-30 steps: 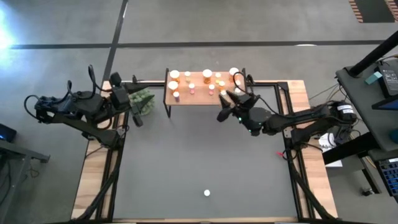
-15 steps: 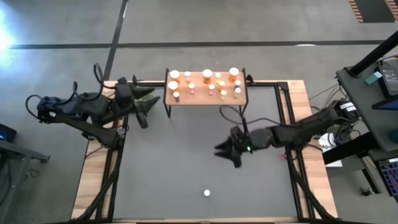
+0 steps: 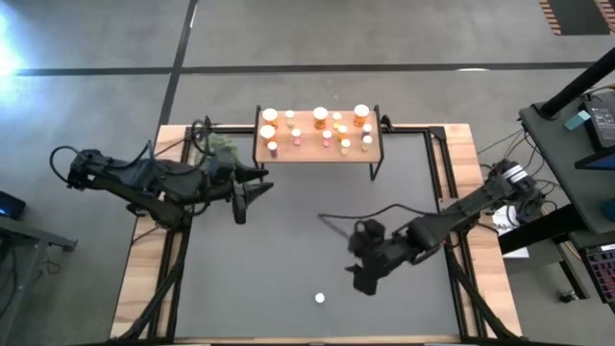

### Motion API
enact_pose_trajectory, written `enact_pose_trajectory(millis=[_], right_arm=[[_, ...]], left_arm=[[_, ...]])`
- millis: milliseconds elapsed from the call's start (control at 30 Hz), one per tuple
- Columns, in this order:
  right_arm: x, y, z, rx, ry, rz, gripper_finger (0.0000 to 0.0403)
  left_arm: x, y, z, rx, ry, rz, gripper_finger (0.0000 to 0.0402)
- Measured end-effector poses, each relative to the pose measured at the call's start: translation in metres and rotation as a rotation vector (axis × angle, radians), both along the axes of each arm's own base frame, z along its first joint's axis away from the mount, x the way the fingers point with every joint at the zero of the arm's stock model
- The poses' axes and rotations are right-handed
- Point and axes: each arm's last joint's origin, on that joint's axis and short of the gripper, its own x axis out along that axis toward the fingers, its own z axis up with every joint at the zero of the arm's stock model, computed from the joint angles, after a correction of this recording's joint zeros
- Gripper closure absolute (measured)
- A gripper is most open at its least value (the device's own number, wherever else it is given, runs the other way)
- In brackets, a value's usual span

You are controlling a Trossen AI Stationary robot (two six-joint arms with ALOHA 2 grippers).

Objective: Pick and place medicine bottles onto shelf by color
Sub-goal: Put the small blue pill bottle on the shelf

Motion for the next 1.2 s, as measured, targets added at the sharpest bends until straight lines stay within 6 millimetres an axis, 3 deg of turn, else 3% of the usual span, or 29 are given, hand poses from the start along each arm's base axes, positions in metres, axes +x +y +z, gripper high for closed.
enact_pose_trajectory(millis=[267,400,833,1200], right_arm=[[0.040,0.042,-0.006,-0.235,0.019,0.456,0.0135],[0.058,0.049,-0.009,-0.301,0.005,0.583,0.0142],[0.095,0.062,-0.062,-0.242,0.009,0.664,0.0166],[0.102,0.068,-0.082,-0.198,0.018,0.696,0.0168]], left_arm=[[0.011,-0.010,-0.007,-0.048,0.017,-0.017,0.0240],[0.012,-0.015,-0.006,-0.057,-0.010,-0.035,0.0240],[-0.012,-0.013,0.009,-0.083,-0.089,-0.072,0.0240],[-0.017,-0.012,0.012,-0.055,-0.095,-0.078,0.0240]])
